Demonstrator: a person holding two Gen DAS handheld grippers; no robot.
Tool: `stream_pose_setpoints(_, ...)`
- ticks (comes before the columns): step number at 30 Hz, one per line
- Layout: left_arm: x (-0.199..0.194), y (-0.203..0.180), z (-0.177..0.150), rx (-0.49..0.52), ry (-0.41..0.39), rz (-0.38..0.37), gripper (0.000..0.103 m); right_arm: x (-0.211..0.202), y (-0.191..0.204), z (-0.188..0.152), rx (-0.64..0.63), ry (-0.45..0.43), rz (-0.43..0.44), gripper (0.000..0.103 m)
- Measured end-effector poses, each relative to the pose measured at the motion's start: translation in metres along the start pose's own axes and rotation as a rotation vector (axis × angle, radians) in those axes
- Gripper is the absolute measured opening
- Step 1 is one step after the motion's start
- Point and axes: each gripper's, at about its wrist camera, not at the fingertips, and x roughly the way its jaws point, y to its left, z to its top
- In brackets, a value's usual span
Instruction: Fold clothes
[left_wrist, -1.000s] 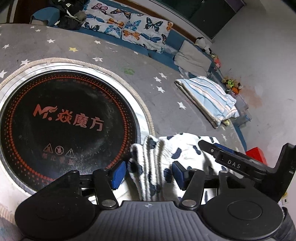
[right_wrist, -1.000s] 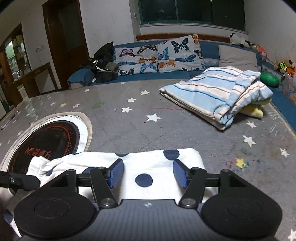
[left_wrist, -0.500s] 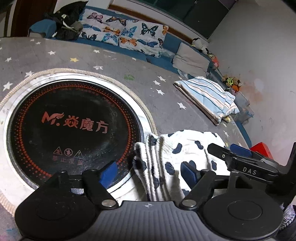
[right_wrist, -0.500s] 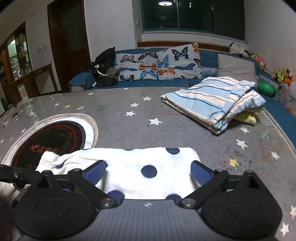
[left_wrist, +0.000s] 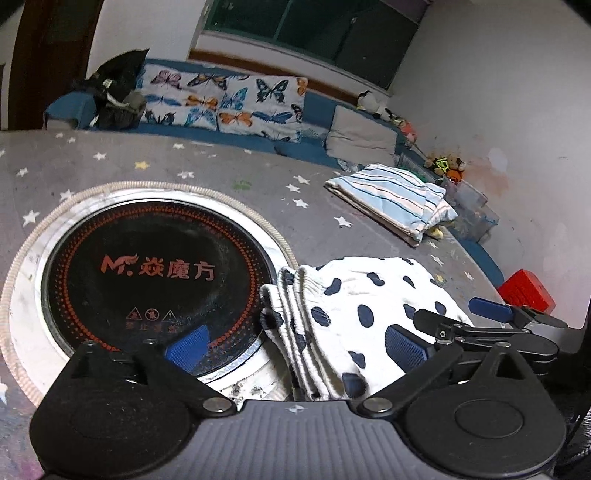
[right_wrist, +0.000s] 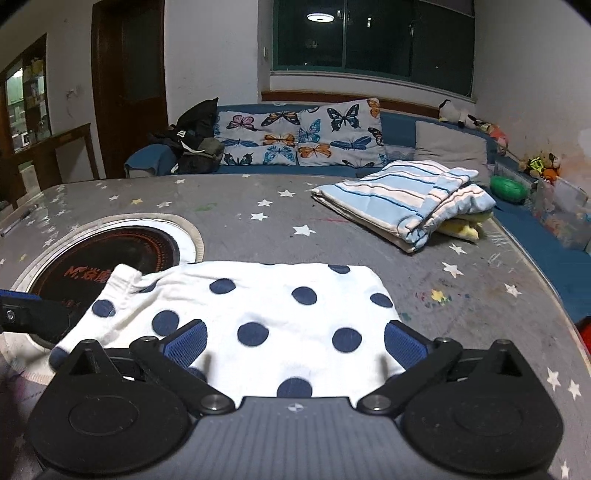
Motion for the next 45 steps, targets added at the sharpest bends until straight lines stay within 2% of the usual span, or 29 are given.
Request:
stream_pose_setpoints(12, -0.02, -0.003, -0.012, 0.048, -0.057, -0.022, 0.103, -0.033, 0.009, -0.022, 0.013, -0.066, -0.028, 0.103)
stream_pose_setpoints(22, -0.033, -0.004, -0.021, 0.072, -0.061, -0.037, 0.103, -0.05, 0.019, -0.04, 0.042, -0.08, -0.027, 0.103)
stream_pose_setpoints(30, -0.038, -0.003, -0.03, 0.106, -0.055, -0.018, 0.103, -0.061, 0.03, -0.053, 0.051, -0.088, -0.053, 0.103)
stream_pose_setpoints(45, -0.043, 0.003, -0.049, 0.165, -0.034, 0.02, 0.103, -0.071, 0.043, -0.071, 0.107, -0.067, -0.037, 0.103)
